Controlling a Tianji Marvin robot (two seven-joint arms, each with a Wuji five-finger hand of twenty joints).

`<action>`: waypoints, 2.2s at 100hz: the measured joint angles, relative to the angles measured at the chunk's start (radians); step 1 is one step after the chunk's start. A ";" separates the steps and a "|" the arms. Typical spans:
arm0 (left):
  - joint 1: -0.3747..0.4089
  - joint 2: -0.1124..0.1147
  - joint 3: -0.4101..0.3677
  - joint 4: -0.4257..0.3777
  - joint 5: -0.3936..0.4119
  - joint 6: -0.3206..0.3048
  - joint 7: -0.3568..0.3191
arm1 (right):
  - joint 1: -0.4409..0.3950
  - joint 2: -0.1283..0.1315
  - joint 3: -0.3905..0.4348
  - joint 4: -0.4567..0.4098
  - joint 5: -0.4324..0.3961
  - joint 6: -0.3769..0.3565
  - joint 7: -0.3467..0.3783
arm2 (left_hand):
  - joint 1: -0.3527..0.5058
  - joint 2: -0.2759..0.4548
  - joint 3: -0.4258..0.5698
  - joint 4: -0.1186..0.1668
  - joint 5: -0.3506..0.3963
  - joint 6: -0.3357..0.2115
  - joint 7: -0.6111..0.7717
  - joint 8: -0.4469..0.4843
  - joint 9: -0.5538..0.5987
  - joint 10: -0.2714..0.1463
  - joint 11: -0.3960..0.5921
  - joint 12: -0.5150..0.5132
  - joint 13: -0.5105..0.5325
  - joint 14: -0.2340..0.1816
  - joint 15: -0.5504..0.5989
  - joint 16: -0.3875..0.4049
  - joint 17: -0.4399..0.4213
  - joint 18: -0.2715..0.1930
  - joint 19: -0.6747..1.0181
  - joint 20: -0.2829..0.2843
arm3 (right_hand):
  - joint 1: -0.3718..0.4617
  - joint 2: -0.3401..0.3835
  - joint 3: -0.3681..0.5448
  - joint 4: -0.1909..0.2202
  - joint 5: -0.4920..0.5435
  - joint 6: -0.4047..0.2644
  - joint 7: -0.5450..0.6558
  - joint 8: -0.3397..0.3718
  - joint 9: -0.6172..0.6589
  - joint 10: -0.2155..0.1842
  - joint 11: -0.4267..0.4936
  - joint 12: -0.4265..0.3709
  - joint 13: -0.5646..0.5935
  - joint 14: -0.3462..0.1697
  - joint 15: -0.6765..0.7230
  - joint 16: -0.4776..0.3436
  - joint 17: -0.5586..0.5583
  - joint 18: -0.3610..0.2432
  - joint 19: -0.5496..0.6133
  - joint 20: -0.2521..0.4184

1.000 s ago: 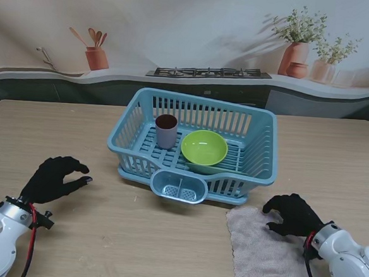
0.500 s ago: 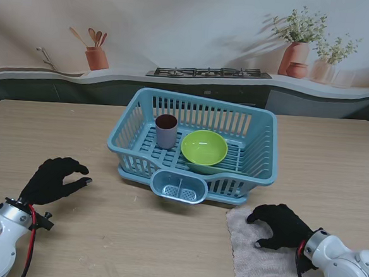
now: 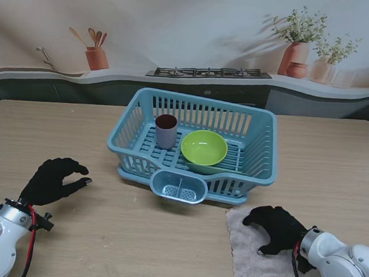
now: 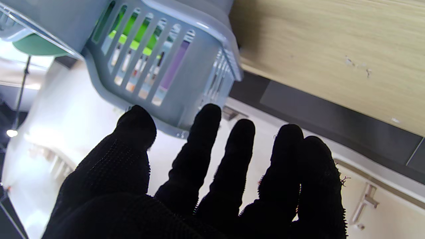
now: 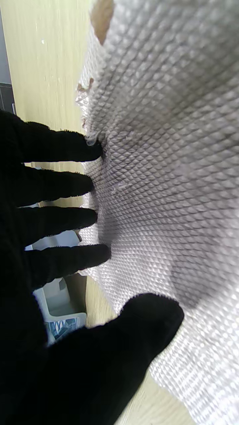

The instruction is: Clear dishes and wipe the table

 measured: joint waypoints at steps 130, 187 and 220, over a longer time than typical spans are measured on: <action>0.010 -0.005 -0.010 -0.005 0.005 -0.010 0.026 | 0.090 -0.021 -0.072 0.172 -0.249 0.140 -0.405 | 0.000 0.035 -0.020 0.000 0.000 0.000 -0.004 0.000 0.000 0.000 0.000 0.000 0.000 0.000 0.000 0.000 -0.002 0.000 0.000 0.000 | 0.289 -0.140 0.293 -0.109 0.148 -0.198 0.726 -0.230 0.822 -0.031 0.377 0.180 0.779 -0.005 0.841 0.146 0.805 -0.055 0.795 0.087; 0.014 -0.007 -0.011 -0.004 0.000 -0.011 0.029 | 0.160 -0.019 -0.085 0.297 -0.247 0.316 -0.524 | 0.000 0.035 -0.030 0.000 0.000 0.000 -0.004 0.000 0.000 0.000 0.000 0.000 0.000 0.001 0.000 0.000 -0.003 0.000 0.000 0.000 | 0.289 -0.126 0.305 -0.097 0.482 0.065 0.737 -0.148 0.833 0.009 0.341 0.191 0.780 0.017 0.838 0.169 0.801 -0.029 0.794 0.087; 0.015 -0.007 -0.009 -0.004 0.002 -0.003 0.031 | 0.260 -0.014 -0.152 0.393 -0.238 0.374 -0.551 | 0.000 0.035 -0.030 0.000 0.000 0.000 -0.004 0.000 0.000 0.000 0.000 0.000 0.000 0.001 0.000 0.000 -0.003 0.000 0.000 0.000 | 0.306 -0.179 0.387 -0.091 0.585 0.035 0.786 -0.094 0.837 0.047 0.372 0.228 0.780 0.047 0.838 0.170 0.799 0.007 0.794 0.087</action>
